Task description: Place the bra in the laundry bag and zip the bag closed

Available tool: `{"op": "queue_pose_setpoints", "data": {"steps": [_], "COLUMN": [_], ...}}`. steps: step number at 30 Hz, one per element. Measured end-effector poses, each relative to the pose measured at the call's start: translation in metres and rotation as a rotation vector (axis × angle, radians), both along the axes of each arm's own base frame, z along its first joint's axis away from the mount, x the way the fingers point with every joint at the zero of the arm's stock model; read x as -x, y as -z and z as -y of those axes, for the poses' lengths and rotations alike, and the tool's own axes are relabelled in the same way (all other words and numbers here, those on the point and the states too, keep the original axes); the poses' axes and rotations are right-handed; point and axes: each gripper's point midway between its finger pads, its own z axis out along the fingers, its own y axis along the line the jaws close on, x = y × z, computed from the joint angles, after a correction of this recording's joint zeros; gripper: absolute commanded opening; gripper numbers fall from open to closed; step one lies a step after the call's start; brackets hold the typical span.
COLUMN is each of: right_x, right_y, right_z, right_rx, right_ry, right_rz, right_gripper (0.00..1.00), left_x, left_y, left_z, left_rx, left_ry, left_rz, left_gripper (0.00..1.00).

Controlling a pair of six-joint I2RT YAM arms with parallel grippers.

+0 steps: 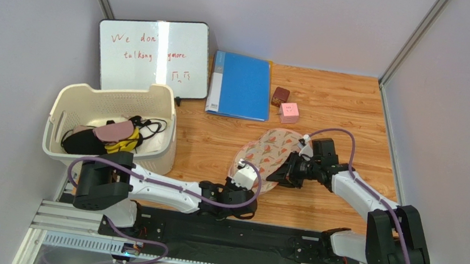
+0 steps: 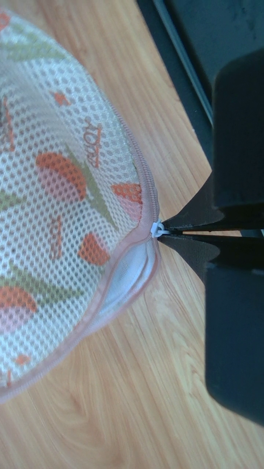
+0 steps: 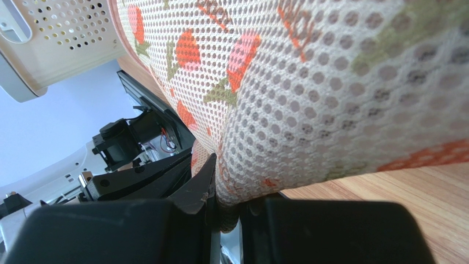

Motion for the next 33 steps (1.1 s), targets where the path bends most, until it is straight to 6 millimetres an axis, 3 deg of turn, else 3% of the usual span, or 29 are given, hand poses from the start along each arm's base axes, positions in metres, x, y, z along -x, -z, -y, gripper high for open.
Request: {"op": "queue_pose_setpoints", "data": {"steps": [4, 10, 14, 18, 25, 27, 29, 33], "right_x": [-0.005, -0.020, -0.023, -0.020, 0.009, 0.019, 0.028, 0.045], "right_y": [0.003, 0.002, 0.002, 0.008, 0.007, 0.009, 0.011, 0.016], "right_z": [-0.001, -0.017, -0.027, -0.022, 0.000, 0.003, 0.006, 0.005], "right_rx": [0.024, 0.044, 0.053, 0.093, 0.140, 0.132, 0.113, 0.056], "right_ry": [-0.015, -0.089, -0.138, -0.147, -0.098, -0.067, -0.034, 0.027], "right_rz": [0.004, 0.017, 0.034, 0.038, 0.071, 0.059, 0.049, 0.014], "right_gripper": [0.06, 0.18, 0.51, 0.68, 0.80, 0.91, 0.93, 0.84], "left_x": [0.014, 0.025, 0.026, 0.024, 0.018, 0.017, 0.018, 0.020], "left_y": [0.009, 0.003, 0.006, 0.007, 0.001, 0.000, -0.002, -0.004], "left_z": [0.004, 0.026, 0.033, 0.035, 0.042, 0.045, 0.048, 0.054], "left_rx": [0.073, 0.153, 0.152, 0.164, 0.211, 0.223, 0.239, 0.264], "left_ry": [0.106, 0.215, 0.233, 0.232, 0.227, 0.231, 0.237, 0.253], "left_rz": [-0.039, -0.068, -0.079, -0.089, -0.094, -0.098, -0.101, -0.109], "left_gripper": [0.00, 0.00, 0.00, 0.00, 0.00, 0.00, 0.00, 0.00]}}
